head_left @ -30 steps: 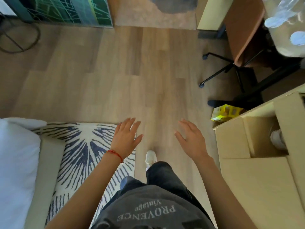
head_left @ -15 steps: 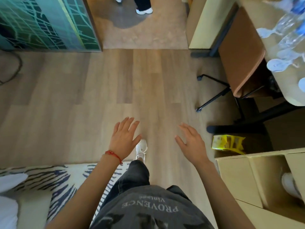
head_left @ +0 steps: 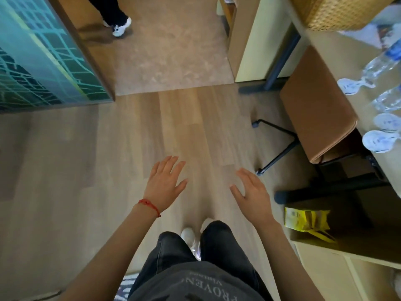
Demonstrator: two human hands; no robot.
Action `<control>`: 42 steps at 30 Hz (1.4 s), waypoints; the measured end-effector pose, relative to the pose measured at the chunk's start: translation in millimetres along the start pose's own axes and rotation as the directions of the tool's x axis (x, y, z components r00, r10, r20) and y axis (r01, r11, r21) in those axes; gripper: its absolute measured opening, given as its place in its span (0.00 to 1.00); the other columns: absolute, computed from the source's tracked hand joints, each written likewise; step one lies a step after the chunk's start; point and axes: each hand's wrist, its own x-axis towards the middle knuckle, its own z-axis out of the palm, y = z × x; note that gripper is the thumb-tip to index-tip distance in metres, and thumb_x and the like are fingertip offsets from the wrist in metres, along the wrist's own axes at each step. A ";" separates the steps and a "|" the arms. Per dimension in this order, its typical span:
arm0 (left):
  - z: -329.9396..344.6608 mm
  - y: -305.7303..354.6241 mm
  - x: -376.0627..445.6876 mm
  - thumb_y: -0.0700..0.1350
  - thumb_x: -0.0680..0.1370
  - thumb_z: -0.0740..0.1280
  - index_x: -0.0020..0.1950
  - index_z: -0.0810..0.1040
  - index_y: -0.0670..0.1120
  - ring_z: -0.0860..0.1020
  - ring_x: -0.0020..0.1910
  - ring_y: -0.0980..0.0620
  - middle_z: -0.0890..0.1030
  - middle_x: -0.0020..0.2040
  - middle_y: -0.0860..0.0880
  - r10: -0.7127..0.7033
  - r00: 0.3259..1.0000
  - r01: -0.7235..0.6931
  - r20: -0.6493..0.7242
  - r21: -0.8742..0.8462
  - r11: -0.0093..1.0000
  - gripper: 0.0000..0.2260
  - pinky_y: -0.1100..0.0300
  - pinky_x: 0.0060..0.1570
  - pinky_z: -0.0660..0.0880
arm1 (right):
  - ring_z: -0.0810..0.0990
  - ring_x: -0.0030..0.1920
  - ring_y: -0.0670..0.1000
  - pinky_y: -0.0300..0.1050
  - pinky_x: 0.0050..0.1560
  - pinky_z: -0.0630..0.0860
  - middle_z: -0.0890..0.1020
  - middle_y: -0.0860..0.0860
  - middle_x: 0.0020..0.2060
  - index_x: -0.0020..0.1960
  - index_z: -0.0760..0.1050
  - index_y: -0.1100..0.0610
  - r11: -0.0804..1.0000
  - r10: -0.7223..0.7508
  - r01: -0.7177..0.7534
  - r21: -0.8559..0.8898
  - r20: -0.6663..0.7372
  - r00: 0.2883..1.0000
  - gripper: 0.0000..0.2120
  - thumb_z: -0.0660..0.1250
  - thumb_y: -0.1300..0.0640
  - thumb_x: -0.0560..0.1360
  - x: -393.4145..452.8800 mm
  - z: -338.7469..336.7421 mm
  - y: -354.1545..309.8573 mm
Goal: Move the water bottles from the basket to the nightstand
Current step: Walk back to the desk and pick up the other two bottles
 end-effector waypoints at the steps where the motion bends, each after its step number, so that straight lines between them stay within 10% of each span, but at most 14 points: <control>1: 0.2 0.1 13.9 0.48 0.75 0.67 0.65 0.71 0.41 0.68 0.67 0.38 0.72 0.66 0.38 -0.002 1.000 0.002 0.002 -0.008 1.000 0.21 0.42 0.65 0.63 | 0.71 0.66 0.56 0.49 0.65 0.66 0.73 0.56 0.66 0.66 0.70 0.58 1.000 0.010 -0.010 -0.002 0.001 1.000 0.20 0.64 0.53 0.76 14.2 -2.2 1.1; 26: 1.6 82.4 359.8 0.46 0.75 0.67 0.66 0.69 0.39 0.65 0.69 0.39 0.69 0.69 0.37 0.342 0.938 -0.340 0.054 -0.047 0.939 0.22 0.44 0.67 0.61 | 0.71 0.66 0.57 0.52 0.66 0.66 0.74 0.57 0.65 0.64 0.72 0.59 0.978 0.206 -0.204 0.035 -0.201 0.958 0.20 0.63 0.50 0.77 269.6 -110.9 78.9; 33: 11.0 127.1 456.2 0.47 0.76 0.65 0.66 0.69 0.39 0.65 0.69 0.40 0.69 0.68 0.37 0.624 0.769 -0.616 0.138 -0.100 0.781 0.22 0.45 0.66 0.63 | 0.69 0.68 0.55 0.49 0.66 0.64 0.73 0.54 0.66 0.64 0.72 0.57 0.872 0.487 -0.471 0.134 -0.349 0.801 0.19 0.63 0.50 0.76 290.0 -127.3 107.6; 42: 10.0 191.7 554.6 0.44 0.72 0.71 0.61 0.74 0.38 0.71 0.65 0.37 0.74 0.64 0.36 0.885 0.437 -0.871 0.159 -0.169 0.461 0.20 0.38 0.60 0.70 | 0.72 0.65 0.58 0.52 0.64 0.67 0.76 0.57 0.64 0.61 0.75 0.60 0.641 0.742 -0.681 0.353 -0.509 0.435 0.18 0.68 0.56 0.74 304.2 -146.2 108.5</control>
